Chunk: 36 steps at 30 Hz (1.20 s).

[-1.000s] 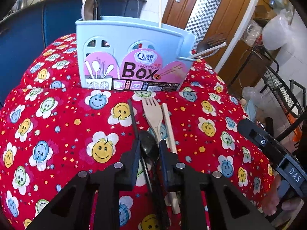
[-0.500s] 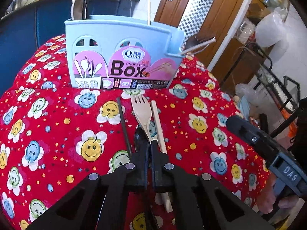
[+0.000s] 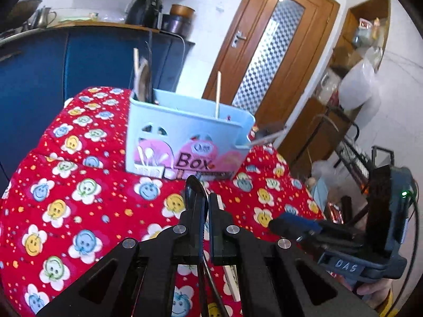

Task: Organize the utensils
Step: 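Grasp the black chopstick with the left tool while the right tool grasps a wooden chopstick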

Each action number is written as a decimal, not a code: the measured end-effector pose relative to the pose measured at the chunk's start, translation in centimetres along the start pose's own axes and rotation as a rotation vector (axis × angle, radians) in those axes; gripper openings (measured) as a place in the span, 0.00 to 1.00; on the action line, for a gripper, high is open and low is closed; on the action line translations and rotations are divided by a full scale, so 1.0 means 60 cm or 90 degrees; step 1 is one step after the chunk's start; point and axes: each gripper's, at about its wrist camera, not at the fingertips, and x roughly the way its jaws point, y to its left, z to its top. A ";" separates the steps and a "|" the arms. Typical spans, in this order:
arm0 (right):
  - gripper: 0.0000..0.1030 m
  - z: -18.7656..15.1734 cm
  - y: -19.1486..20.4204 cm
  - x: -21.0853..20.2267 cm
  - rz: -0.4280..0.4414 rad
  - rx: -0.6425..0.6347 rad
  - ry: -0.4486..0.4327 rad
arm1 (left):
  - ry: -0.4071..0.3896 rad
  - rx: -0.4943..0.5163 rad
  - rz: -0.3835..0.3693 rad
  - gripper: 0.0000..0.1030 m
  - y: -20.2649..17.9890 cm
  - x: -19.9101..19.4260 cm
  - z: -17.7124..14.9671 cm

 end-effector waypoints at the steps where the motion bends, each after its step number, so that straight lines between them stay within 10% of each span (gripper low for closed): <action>1: 0.40 0.002 0.005 0.007 0.002 -0.006 0.014 | -0.006 -0.003 0.000 0.02 0.004 -0.003 0.002; 16: 0.18 0.024 0.023 0.109 -0.007 -0.009 0.211 | -0.025 -0.044 -0.010 0.02 0.053 -0.019 0.003; 36: 0.10 0.061 0.013 0.152 0.000 -0.010 0.323 | 0.179 -0.060 0.085 0.03 0.104 0.067 -0.019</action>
